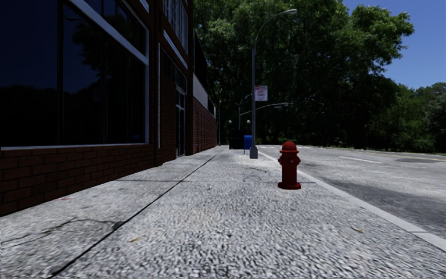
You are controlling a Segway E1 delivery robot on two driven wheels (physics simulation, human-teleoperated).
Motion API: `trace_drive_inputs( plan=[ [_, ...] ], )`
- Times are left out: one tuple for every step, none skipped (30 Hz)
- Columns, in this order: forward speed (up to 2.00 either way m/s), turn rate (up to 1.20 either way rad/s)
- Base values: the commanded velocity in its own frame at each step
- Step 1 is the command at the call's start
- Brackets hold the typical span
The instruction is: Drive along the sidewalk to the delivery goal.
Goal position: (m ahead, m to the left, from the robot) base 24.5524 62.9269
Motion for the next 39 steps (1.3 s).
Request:
trace_drive_inputs(
  plan=[
    [2.0,0.56],
    [2.0,0.61],
    [2.0,0.61],
    [2.0,0.62],
    [2.0,0.56],
    [2.0,0.29],
    [2.0,0.08],
    [2.0,0.08],
    [2.0,0.01],
    [2.0,0.0],
    [2.0,0.0],
    [2.0,0.0],
    [2.0,0.0],
    [2.0,0.0],
    [2.0,0.0],
    [2.0,0.0],
    [2.0,0.0],
    [2.0,0.0],
    [2.0,0.0],
    [2.0,0.0],
    [2.0,0.0],
    [2.0,0.0],
    [2.0,0.0],
    [2.0,0.0],
    [2.0,0.0],
    [2.0,0.0],
    [2.0,0.0],
    [2.0,0.0],
    [2.0,0.0],
    [2.0,0.0],
    [2.0,0.0],
    [2.0,0.0],
    [2.0,0.0],
    [2.0,0.0],
    [2.0,0.0],
    [2.0,0.0],
    [2.0,0.0],
    [2.0,0.0],
    [2.0,0.0]
  ],
)
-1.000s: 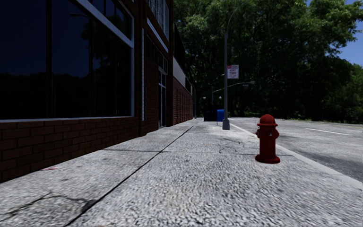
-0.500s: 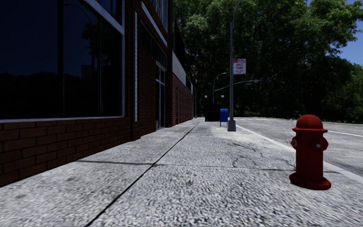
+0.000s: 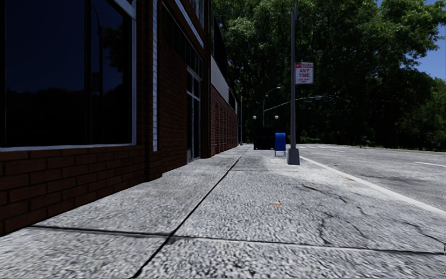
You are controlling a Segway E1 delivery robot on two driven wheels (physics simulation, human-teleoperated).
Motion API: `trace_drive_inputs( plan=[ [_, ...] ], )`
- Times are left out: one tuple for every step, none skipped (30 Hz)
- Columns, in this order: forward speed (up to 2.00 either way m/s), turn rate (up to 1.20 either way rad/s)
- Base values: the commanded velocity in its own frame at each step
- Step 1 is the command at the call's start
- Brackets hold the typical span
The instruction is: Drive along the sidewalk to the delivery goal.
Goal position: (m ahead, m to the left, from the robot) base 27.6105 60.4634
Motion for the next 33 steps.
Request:
trace_drive_inputs(
  plan=[
    [2.0,0.0],
    [2.0,0.0],
    [2.0,0.0],
    [2.0,0.0],
    [2.0,0.0],
    [2.0,0.0],
    [2.0,0.0],
    [2.0,0.0],
    [2.0,0.0],
    [2.0,0.0],
    [2.0,0.0],
    [2.0,0.0],
    [2.0,0.0],
    [2.0,0.0],
    [2.0,0.0],
    [2.0,0.0],
    [2.0,0.0],
    [2.0,0.0],
    [2.0,0.0],
    [2.0,0.0],
    [2.0,0.0],
    [2.0,0.0],
    [2.0,0.0],
    [2.0,0.0],
    [2.0,0.0],
    [2.0,0.0],
    [2.0,0.0],
    [2.0,0.0],
    [2.0,0.0],
    [2.0,0.0],
    [2.0,0.0],
    [2.0,0.0],
    [2.0,0.0]
  ],
)
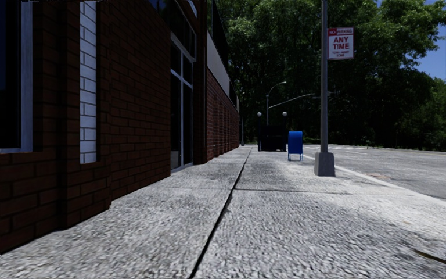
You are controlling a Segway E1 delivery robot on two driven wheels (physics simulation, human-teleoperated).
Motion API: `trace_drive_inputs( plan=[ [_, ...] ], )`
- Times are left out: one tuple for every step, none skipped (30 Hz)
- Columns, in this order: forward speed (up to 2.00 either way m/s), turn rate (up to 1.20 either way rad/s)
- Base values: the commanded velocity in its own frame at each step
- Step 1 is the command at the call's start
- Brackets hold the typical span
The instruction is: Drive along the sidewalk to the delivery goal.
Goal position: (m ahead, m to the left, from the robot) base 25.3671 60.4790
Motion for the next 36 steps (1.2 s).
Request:
trace_drive_inputs(
  plan=[
    [2.0,0.0],
    [2.0,0.0],
    [2.0,0.0],
    [2.0,0.0],
    [2.0,0.0],
    [2.0,0.0],
    [2.0,0.0],
    [2.0,0.0],
    [2.0,0.0],
    [2.0,0.0],
    [2.0,0.0],
    [2.0,0.0],
    [2.0,0.0],
    [2.0,0.0],
    [2.0,0.0],
    [2.0,0.0],
    [2.0,0.0],
    [2.0,0.0],
    [2.0,0.0],
    [2.0,0.0],
    [2.0,0.0],
    [2.0,0.0],
    [2.0,0.0],
    [2.0,0.0],
    [2.0,0.0],
    [2.0,0.0],
    [2.0,0.0],
    [2.0,0.0],
    [2.0,0.0],
    [2.0,0.0],
    [2.0,0.0],
    [2.0,0.0],
    [2.0,0.0],
    [2.0,0.0],
    [2.0,0.0],
    [2.0,0.0]
  ],
)
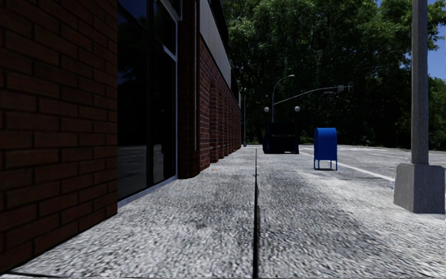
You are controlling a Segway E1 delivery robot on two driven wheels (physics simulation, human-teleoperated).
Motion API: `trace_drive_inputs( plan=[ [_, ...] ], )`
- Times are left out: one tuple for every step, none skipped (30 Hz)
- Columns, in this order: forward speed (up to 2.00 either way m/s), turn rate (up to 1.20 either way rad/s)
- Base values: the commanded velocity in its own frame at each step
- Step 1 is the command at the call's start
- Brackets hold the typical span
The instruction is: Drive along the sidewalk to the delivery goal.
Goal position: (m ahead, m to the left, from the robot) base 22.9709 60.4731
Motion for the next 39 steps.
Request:
trace_drive_inputs(
  plan=[
    [2.0,0.0],
    [2.0,0.0],
    [2.0,-0.11],
    [2.0,-0.81],
    [2.0,-1.2],
    [2.0,-1.2],
    [2.0,-1.2],
    [2.0,-1.2],
    [2.0,-0.52],
    [2.0,0.0],
    [2.0,0.0],
    [2.0,0.0],
    [2.0,0.0],
    [2.0,0.0],
    [2.0,0.0],
    [2.0,0.0],
    [2.0,0.0],
    [2.0,0.0],
    [2.0,0.0],
    [2.0,0.0],
    [2.0,0.0],
    [2.0,0.0],
    [2.0,0.0],
    [2.0,0.0],
    [2.0,0.0],
    [2.0,0.0],
    [2.0,0.0],
    [2.0,0.0],
    [2.0,0.0],
    [2.0,0.0],
    [2.0,-0.32],
    [2.0,-0.52],
    [2.0,-0.52],
    [2.0,-0.65],
    [2.0,-0.73],
    [2.0,-0.74],
    [2.0,-0.36],
    [2.0,-0.36],
    [2.0,-0.13]
  ],
)
